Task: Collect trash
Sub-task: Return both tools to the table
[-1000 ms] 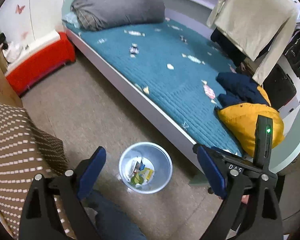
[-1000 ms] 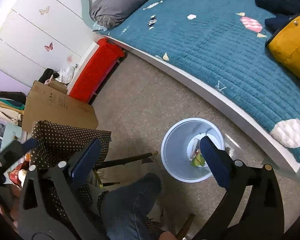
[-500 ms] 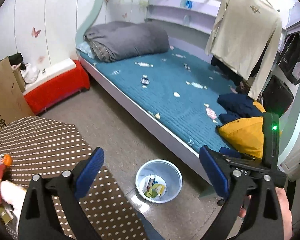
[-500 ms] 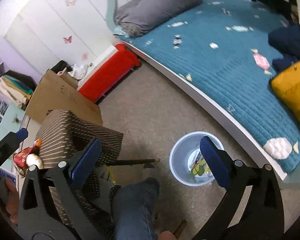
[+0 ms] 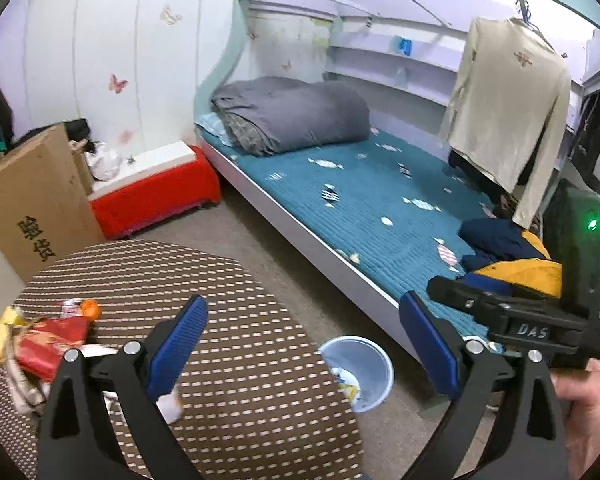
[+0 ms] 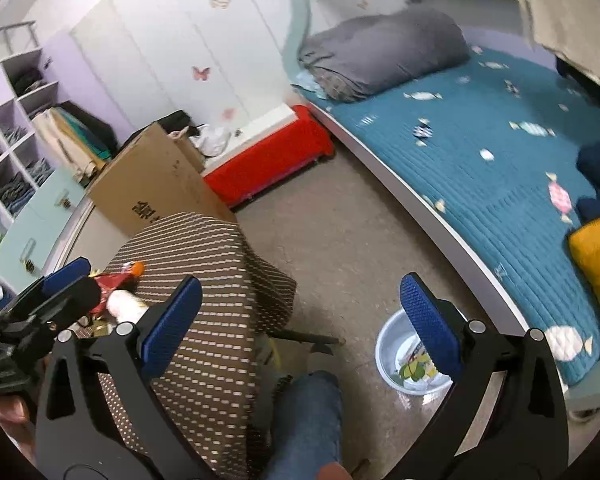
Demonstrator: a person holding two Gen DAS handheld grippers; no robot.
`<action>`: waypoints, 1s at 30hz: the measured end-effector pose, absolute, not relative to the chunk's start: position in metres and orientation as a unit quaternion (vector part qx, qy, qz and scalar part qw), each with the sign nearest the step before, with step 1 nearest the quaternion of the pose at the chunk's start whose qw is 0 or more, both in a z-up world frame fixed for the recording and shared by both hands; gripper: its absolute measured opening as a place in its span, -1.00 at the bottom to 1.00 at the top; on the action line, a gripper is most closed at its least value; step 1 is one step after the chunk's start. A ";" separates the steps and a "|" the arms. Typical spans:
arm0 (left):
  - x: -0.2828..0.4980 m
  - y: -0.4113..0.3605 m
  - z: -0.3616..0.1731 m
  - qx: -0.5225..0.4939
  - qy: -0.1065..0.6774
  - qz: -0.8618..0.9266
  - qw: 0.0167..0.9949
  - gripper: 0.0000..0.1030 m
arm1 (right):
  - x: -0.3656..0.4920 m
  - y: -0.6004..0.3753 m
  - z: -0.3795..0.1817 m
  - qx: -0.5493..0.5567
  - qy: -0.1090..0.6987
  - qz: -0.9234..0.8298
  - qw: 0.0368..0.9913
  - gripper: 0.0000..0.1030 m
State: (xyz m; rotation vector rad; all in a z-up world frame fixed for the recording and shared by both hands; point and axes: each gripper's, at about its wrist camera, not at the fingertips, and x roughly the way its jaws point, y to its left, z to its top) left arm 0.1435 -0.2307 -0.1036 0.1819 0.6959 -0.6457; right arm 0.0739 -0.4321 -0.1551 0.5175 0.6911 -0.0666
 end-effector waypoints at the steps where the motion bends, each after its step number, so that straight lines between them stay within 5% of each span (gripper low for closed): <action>1: 0.143 -0.223 -0.101 0.087 0.330 -0.305 0.889 0.84 | 0.076 -0.426 -0.151 0.245 0.333 -0.027 0.910 0.88; 30: 0.157 -0.005 -0.108 0.001 0.319 -0.115 0.941 0.84 | 0.146 -0.226 -0.102 0.095 0.335 0.125 0.929 0.88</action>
